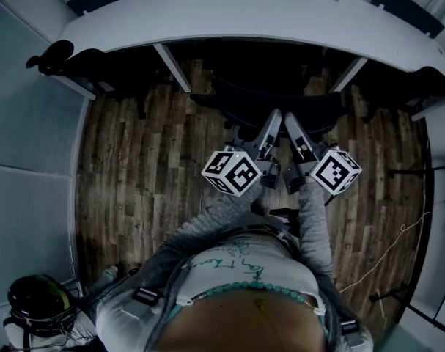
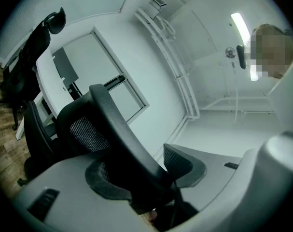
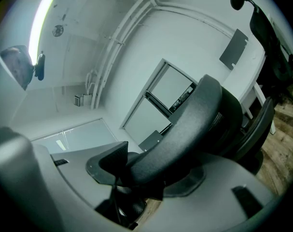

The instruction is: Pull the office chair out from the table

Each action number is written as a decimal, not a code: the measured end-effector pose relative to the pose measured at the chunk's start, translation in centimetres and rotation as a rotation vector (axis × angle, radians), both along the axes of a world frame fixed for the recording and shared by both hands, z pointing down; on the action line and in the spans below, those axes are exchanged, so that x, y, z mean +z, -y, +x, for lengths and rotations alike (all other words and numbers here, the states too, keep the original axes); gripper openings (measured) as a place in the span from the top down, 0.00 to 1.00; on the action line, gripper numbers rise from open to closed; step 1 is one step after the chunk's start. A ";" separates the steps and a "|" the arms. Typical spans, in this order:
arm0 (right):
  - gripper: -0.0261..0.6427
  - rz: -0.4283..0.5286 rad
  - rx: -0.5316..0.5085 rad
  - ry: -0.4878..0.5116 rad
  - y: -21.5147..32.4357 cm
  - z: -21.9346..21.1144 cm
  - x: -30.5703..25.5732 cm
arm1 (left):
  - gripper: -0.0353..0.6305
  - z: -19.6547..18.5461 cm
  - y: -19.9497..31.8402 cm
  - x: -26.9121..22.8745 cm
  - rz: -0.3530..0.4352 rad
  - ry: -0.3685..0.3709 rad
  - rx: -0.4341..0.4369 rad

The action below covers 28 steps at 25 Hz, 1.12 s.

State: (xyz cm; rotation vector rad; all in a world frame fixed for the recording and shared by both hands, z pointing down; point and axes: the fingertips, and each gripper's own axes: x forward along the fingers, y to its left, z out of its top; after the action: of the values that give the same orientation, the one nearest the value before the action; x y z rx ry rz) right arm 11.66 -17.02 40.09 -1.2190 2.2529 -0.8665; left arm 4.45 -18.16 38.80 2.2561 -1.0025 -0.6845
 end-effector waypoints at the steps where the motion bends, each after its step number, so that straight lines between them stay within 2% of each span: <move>1: 0.62 -0.002 0.001 0.002 -0.2 0.0 0.1 | 0.60 0.0 -0.2 0.0 -0.002 0.000 -0.002; 19: 0.62 0.012 -0.005 0.019 -5.1 -0.4 -0.1 | 0.60 -0.6 -5.2 0.0 -0.001 -0.009 -0.025; 24: 0.62 0.001 -0.006 0.019 -4.6 -0.3 -0.3 | 0.60 -0.5 -4.6 -0.3 -0.016 -0.009 -0.027; 28: 0.62 0.014 -0.006 0.010 -6.8 -0.5 -0.1 | 0.60 -0.7 -6.9 0.0 -0.010 -0.010 -0.026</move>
State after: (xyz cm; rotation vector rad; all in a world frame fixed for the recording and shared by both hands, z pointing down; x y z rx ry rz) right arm 11.16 -10.18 39.95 -1.1993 2.2522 -0.8566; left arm 3.76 -11.27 38.83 2.2323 -1.0301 -0.7004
